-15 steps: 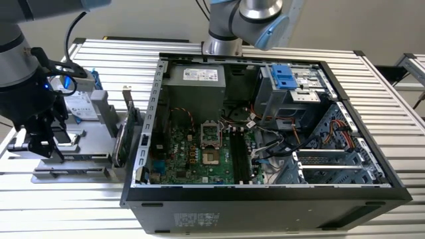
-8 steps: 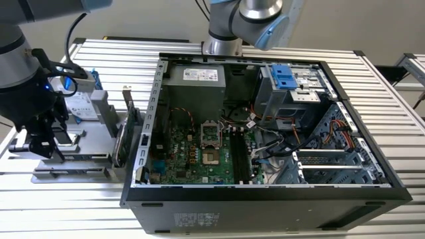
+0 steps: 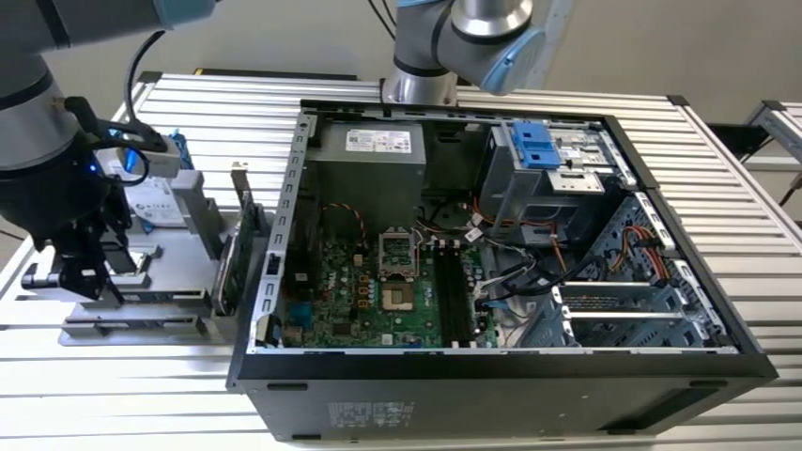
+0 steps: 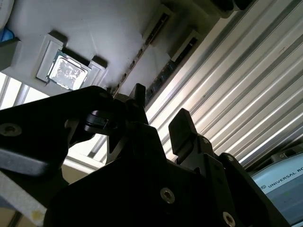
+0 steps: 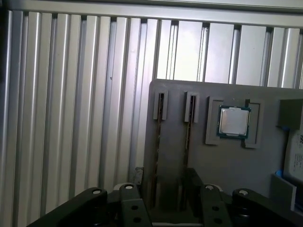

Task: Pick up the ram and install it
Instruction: 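Pick up the ram and move it above insertion slot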

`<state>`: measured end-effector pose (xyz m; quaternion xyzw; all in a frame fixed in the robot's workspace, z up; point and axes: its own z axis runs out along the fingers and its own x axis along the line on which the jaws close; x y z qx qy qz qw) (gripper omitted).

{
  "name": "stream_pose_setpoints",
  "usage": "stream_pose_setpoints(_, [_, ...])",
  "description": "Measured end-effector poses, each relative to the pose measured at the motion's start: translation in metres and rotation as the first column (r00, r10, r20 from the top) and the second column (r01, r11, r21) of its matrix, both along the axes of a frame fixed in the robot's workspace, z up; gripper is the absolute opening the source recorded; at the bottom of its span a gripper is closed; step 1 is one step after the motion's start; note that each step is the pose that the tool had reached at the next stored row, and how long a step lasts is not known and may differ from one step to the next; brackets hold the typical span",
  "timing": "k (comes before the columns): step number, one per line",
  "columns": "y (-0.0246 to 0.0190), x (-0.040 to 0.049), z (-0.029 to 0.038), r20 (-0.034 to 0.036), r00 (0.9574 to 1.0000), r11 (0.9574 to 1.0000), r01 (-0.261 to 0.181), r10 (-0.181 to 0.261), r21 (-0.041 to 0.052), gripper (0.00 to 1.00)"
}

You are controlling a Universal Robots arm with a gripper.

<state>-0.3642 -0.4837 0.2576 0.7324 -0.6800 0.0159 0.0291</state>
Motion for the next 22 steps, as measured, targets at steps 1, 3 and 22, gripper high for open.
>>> stream_pose_setpoints(1, [0.0001,-0.0001,-0.0003,-0.0001,1.0,1.0,0.0,0.0,-0.0001,1.0])
stream_pose_setpoints(3, [0.0004,-0.0006,-0.0013,0.0001,1.0,1.0,0.0,0.0,0.0001,1.0])
stream_pose_setpoints(22, [0.0005,-0.0039,-0.0208,0.0,1.0,1.0,0.0,0.0,-0.0011,1.0])
